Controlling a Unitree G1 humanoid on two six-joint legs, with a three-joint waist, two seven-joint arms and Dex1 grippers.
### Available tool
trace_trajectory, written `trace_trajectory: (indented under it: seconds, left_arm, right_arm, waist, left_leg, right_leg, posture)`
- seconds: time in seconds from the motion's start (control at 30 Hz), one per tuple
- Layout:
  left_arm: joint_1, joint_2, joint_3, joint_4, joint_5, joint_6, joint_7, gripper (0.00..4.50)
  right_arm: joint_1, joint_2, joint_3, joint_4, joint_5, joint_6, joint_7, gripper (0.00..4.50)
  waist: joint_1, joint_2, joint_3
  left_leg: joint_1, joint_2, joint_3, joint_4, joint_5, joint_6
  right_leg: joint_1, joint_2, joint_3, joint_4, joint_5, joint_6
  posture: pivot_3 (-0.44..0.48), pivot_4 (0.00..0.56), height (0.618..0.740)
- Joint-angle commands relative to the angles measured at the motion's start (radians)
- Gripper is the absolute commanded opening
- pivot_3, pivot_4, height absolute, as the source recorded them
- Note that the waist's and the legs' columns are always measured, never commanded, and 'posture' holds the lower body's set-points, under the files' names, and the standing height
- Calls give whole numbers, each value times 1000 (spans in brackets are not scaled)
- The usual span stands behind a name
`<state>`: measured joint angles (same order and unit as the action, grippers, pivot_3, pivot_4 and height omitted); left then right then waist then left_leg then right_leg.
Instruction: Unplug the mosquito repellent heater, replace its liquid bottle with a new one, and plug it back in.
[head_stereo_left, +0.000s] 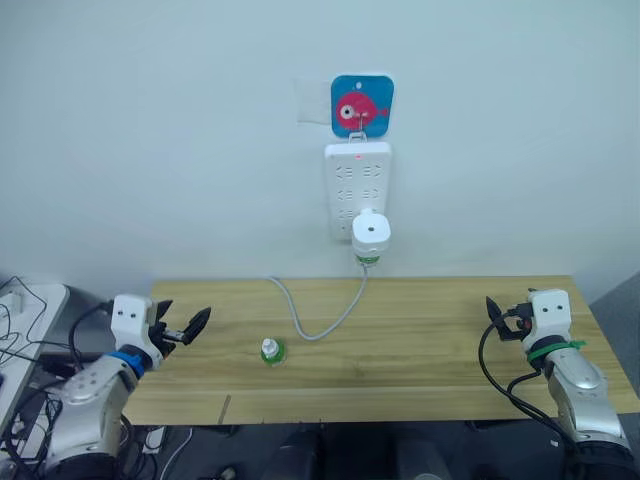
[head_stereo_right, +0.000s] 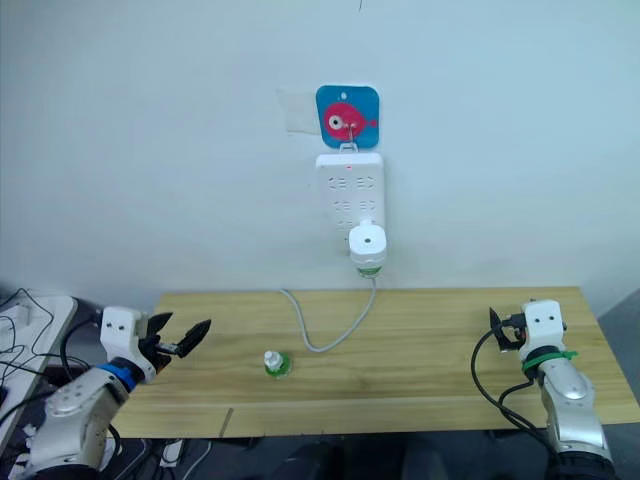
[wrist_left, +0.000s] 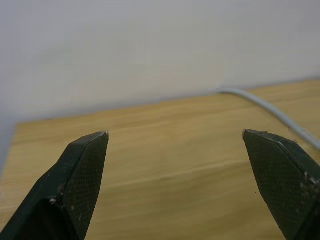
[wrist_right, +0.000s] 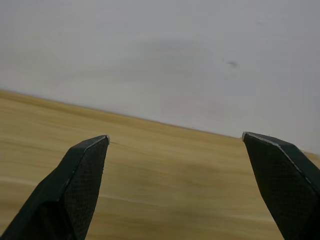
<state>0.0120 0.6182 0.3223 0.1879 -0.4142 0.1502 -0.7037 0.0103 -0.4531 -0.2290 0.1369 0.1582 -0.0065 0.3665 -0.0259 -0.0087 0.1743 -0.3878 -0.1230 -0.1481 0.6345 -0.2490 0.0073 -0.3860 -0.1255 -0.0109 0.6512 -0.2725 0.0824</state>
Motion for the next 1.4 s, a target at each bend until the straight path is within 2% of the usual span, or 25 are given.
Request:
trace_trajectory:
  seconds: [0.03,0.13,0.23,0.47,0.5,0.57,0.7,1.1,1.4]
  left_arm:
    - [-16,82,24,-137,-70,74,-99,4485]
    - [-71,151,-5,-212,-119,148,-184,4485]
    - [-159,179,-55,-248,-144,203,-251,4485]
    - [-444,131,-194,-182,-136,247,-352,4485]
    - [-481,118,-208,-166,-135,246,-365,4306]
    - [-554,89,-234,-127,-127,242,-380,3898]
    - [-641,45,-269,-50,-90,210,-398,2707]
    - [-790,-92,-308,197,13,46,-438,2707]
    - [-895,-190,-315,378,64,-60,-460,2707]
  right_arm:
    - [51,-20,17,-245,84,92,71,4500]
    - [122,-21,43,-454,155,189,105,4500]
    - [174,-15,73,-618,195,265,104,4500]
    - [182,17,124,-841,258,404,44,4500]
    - [173,25,128,-860,259,420,28,4500]
    - [152,42,135,-894,268,449,-2,4500]
    - [124,39,160,-939,266,490,-20,4500]
    - [27,99,281,-1003,255,559,-96,4500]
    - [-16,116,330,-993,232,574,-123,4500]
  waist:
    - [-1,0,17]
    - [-1,1,39]
    - [-1,2,59]
    - [-9,-5,91]
    - [-13,-7,93]
    - [-18,-8,96]
    - [-31,-11,100]
    - [-45,-21,119]
    - [-30,-23,128]
  left_leg:
    - [-2,1,0,0,0,0]
    - [-6,4,0,0,0,0]
    - [-10,7,0,0,0,-1]
    - [-11,7,3,0,0,-1]
    - [-11,7,3,0,1,-2]
    - [-11,8,5,0,3,-5]
    - [-13,9,9,0,3,-5]
    - [-20,10,15,10,3,-5]
    - [-20,10,12,11,4,-5]
  right_leg:
    - [-2,1,0,0,1,-1]
    - [-3,2,-1,-1,2,-3]
    - [-4,3,-3,-1,2,-4]
    - [-5,4,-4,-2,3,-5]
    - [-5,4,-3,-2,3,-5]
    - [-6,4,-3,-2,3,-5]
    - [-9,4,-2,-1,3,-5]
    - [-20,4,-1,11,3,-5]
    - [-19,7,-2,13,8,-5]
  posture:
    - [-7,266,740]
    - [-26,292,740]
    - [-48,306,740]
    - [-113,318,740]
    - [-122,320,740]
    - [-130,321,740]
    - [-153,324,740]
    - [-198,343,740]
    - [-214,349,740]
